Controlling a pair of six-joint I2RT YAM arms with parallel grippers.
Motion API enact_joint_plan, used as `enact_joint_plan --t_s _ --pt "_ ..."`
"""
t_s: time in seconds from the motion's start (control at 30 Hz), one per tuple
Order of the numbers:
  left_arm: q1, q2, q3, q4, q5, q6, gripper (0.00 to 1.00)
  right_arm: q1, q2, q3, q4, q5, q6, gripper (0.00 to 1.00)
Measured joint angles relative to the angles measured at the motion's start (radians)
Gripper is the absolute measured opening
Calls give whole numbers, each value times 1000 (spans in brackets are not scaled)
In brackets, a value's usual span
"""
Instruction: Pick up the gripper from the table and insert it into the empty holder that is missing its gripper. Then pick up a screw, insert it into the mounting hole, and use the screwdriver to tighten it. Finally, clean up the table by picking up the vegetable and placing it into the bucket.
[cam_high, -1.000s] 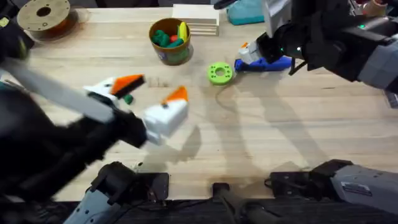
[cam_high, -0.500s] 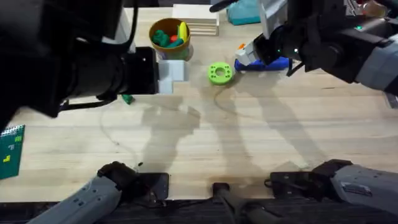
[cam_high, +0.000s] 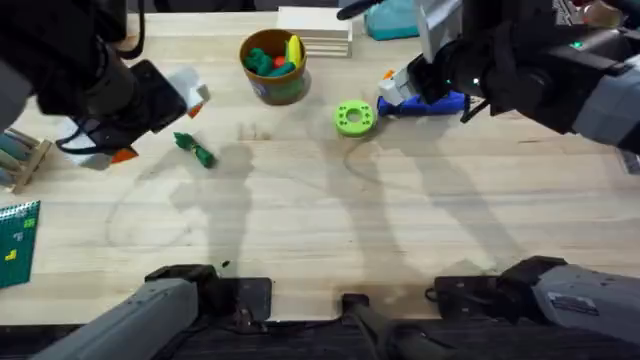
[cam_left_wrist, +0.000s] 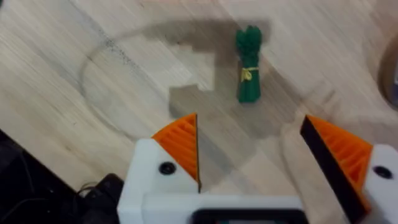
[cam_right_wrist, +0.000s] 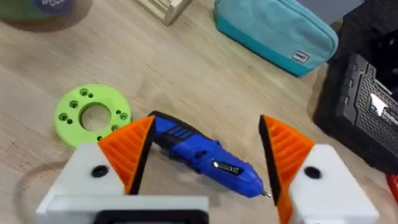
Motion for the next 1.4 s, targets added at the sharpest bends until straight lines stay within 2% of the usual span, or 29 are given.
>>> enact_joint_plan --t_s 0.1,0.2,0.37,0.77,0.97,1.0,1.13,1.23,1.27,1.4 --pt "82 68 -38 61 29 9 987 0 0 0 -3 0 0 969" --pt "145 135 -59 138 71 49 987 0 0 0 -4 0 0 969" --pt "218 235 -62 194 105 84 987 0 0 0 -4 0 0 968" --pt "228 472 -62 300 153 102 987 0 0 0 -4 1 -1 968" --pt "228 551 -62 389 173 102 996 0 0 0 -4 1 -1 968" --pt "228 557 -62 396 184 100 947 0 0 0 -4 1 -1 968" --pt "227 559 -62 407 212 98 574 0 0 0 -4 1 -1 968" --pt "227 558 -61 405 223 96 151 0 0 0 -4 1 0 969" --pt "227 553 -59 407 224 100 45 0 0 0 -4 1 -1 968" --pt "227 553 -59 385 230 98 21 0 0 0 -4 1 -1 969"
